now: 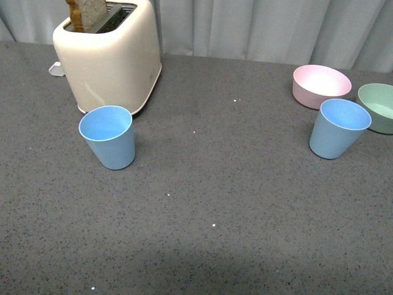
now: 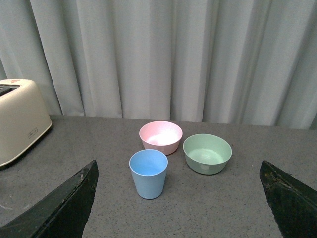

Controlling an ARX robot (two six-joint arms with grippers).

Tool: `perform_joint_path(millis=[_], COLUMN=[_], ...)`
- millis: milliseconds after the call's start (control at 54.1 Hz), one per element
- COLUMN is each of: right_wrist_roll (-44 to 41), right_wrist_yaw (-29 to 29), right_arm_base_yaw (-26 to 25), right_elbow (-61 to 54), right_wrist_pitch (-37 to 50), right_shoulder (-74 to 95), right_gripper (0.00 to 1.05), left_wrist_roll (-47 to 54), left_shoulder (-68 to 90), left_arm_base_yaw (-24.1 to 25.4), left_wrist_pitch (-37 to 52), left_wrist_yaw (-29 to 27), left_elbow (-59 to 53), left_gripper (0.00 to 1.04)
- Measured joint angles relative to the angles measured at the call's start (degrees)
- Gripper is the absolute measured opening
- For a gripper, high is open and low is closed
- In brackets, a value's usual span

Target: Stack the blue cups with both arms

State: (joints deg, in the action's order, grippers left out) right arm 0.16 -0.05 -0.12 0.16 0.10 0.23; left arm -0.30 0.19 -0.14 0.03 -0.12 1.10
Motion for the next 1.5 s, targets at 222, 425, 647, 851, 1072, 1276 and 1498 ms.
perform_joint_path(millis=[222, 425, 647, 851, 1072, 1276, 1498], right_wrist_roll=[0.0, 0.0, 0.0, 0.0, 0.0, 0.0, 0.0], right_wrist_yaw=[0.0, 0.0, 0.0, 0.0, 0.0, 0.0, 0.0], right_arm_base_yaw=[0.0, 0.0, 0.0, 0.0, 0.0, 0.0, 0.0], right_elbow=[0.0, 0.0, 0.0, 0.0, 0.0, 0.0, 0.0], right_wrist_pitch=[0.0, 0.0, 0.0, 0.0, 0.0, -0.1, -0.1], right_shoulder=[0.0, 0.0, 0.0, 0.0, 0.0, 0.0, 0.0], right_gripper=[0.95, 0.95, 0.95, 0.95, 0.95, 0.95, 0.95], left_wrist_roll=[0.0, 0.0, 0.0, 0.0, -7.5, -14.7, -18.1], left_shoulder=[0.0, 0.0, 0.0, 0.0, 14.2, 54.6, 83.1], left_arm_base_yaw=[0.0, 0.0, 0.0, 0.0, -2.8, -2.2, -4.9], left_wrist_pitch=[0.0, 0.0, 0.0, 0.0, -2.8, 16.9, 13.8], left_wrist_yaw=[0.0, 0.0, 0.0, 0.0, -15.2, -9.4, -5.0], left_elbow=[0.0, 0.0, 0.0, 0.0, 3.4, 15.1, 30.8], left_gripper=[0.98, 0.98, 0.98, 0.98, 0.98, 0.98, 0.98])
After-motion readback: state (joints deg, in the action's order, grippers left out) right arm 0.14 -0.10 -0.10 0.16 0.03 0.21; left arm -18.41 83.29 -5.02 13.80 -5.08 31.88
